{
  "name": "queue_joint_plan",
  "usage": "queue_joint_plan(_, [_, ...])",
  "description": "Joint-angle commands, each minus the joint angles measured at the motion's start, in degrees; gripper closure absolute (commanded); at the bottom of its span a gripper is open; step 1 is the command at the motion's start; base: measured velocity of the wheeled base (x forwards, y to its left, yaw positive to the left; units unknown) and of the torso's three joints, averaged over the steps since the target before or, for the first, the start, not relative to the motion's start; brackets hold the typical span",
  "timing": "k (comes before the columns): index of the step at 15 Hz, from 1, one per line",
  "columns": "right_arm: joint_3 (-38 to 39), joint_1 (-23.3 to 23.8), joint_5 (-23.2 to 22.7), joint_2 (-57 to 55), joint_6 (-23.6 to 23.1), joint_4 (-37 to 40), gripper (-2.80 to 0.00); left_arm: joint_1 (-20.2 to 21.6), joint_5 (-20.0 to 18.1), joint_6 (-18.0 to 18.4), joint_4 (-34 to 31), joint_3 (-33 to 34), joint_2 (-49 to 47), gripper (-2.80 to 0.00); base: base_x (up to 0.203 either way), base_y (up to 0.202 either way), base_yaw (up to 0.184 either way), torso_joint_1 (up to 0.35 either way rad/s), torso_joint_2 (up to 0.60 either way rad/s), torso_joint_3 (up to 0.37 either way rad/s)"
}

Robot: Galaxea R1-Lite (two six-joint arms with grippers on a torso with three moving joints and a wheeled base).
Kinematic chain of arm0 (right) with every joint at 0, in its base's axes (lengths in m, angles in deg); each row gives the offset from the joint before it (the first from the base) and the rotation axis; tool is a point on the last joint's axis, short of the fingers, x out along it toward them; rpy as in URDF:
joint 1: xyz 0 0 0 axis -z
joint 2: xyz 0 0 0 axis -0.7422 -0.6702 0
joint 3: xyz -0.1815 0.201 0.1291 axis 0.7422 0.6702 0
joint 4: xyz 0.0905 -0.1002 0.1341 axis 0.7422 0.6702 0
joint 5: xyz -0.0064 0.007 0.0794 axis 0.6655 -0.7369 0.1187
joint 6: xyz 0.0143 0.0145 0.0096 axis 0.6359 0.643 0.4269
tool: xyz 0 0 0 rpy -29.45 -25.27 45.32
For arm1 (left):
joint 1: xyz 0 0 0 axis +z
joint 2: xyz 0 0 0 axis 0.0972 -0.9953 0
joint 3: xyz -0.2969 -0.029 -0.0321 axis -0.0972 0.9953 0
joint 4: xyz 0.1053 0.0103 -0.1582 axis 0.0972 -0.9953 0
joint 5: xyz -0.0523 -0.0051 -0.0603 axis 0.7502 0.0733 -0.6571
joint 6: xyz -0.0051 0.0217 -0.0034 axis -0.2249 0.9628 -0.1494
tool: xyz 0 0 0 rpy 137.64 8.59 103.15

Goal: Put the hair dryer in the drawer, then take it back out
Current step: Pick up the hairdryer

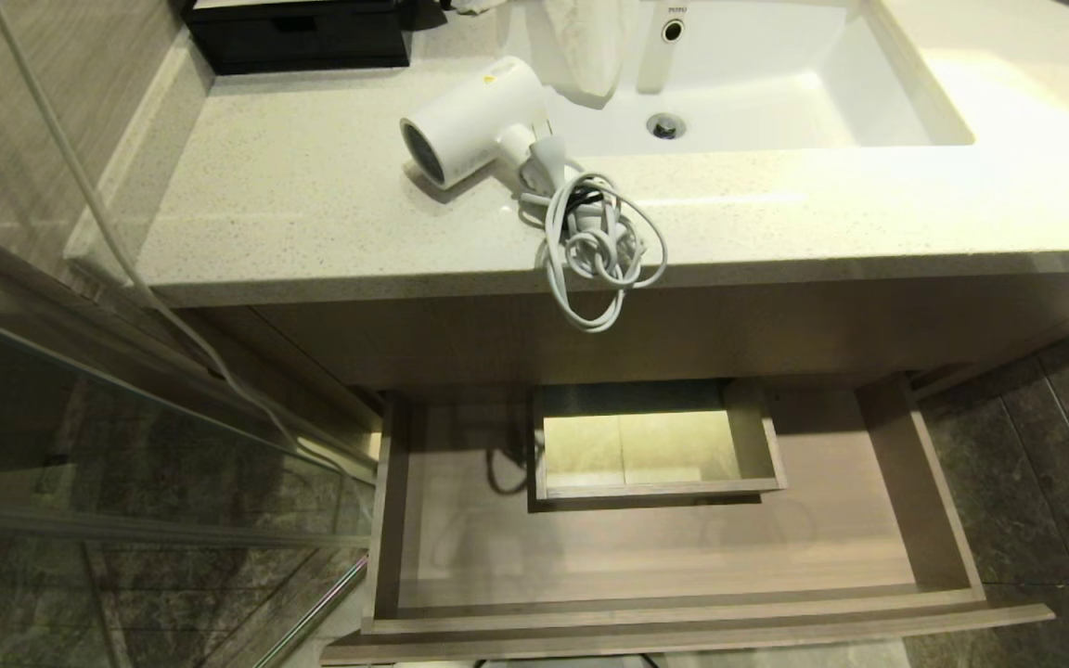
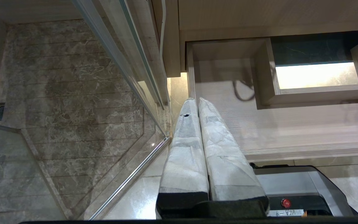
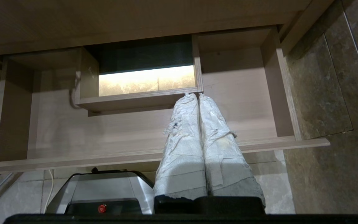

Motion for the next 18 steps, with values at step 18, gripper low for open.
queue_joint_plan(18, [0.02,0.00,-0.35,0.01,-0.41,-0.10,0.00,0.00,0.01,0.01,0.00,-0.09,0.02,0.00,0.000,0.000,0.000,0.000,0.00,0.000])
